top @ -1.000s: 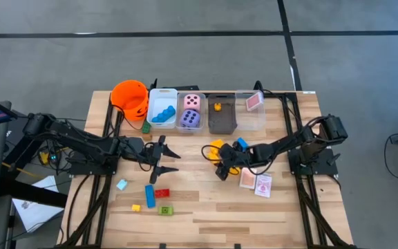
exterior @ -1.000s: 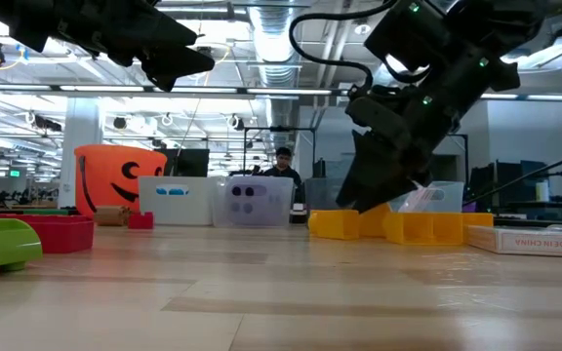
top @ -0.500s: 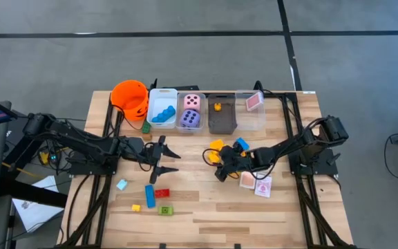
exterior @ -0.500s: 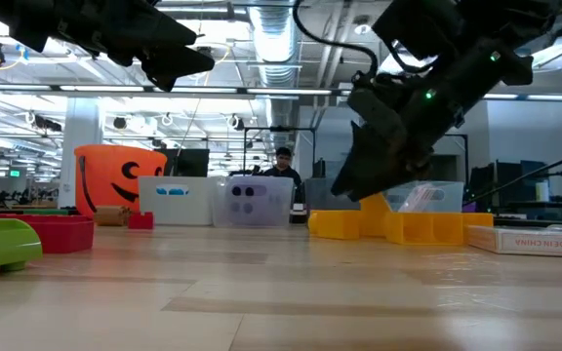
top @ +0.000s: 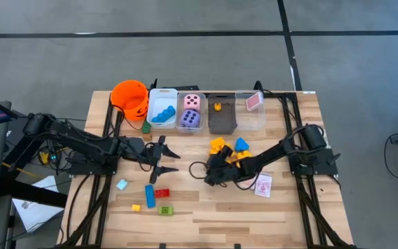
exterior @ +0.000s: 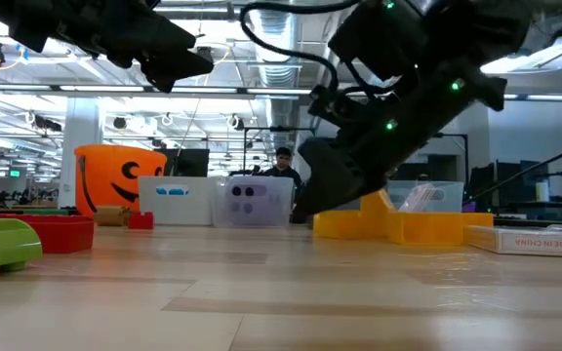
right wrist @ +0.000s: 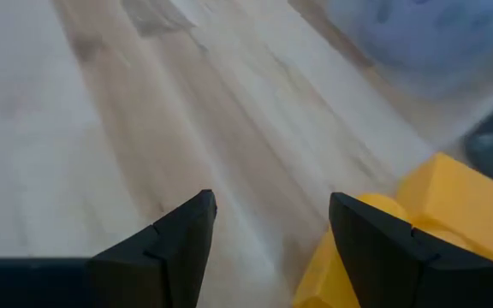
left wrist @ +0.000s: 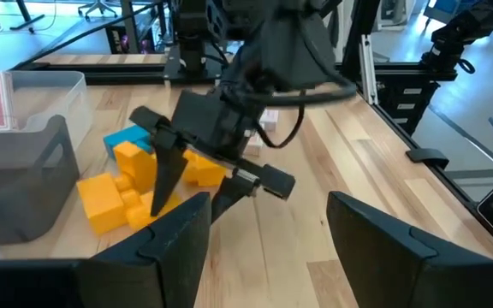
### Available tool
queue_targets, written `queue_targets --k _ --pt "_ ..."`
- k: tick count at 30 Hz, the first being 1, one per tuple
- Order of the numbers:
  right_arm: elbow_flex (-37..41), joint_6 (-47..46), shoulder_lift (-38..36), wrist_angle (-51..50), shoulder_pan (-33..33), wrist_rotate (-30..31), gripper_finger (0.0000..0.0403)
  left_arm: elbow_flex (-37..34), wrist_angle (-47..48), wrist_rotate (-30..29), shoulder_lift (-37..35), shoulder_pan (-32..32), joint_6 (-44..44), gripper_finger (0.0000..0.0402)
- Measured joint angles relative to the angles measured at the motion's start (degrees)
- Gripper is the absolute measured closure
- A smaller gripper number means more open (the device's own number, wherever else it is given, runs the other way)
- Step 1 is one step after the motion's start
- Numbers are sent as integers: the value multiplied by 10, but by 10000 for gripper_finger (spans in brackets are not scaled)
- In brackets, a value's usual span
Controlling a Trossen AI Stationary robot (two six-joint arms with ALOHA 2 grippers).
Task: Pick & Place Toys
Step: Put the yellow stud game piece into the white bin
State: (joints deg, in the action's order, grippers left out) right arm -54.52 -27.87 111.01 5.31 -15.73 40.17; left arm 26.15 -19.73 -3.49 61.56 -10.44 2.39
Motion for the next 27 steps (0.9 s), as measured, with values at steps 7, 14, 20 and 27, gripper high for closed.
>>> queue_targets --k 7,14,20,27 --pt "-32 -26 -4 -52 -22 95 175 0 8 0 0 0 0 175" --pt "-39 -191 -4 -174 -22 136 175 0 8 1 0 0 0 175" --pt "-38 -279 -2 -214 1 100 175 0 8 1 0 0 0 175" --pt "-32 -262 1 -190 5 26 175 0 8 1 0 0 0 175"
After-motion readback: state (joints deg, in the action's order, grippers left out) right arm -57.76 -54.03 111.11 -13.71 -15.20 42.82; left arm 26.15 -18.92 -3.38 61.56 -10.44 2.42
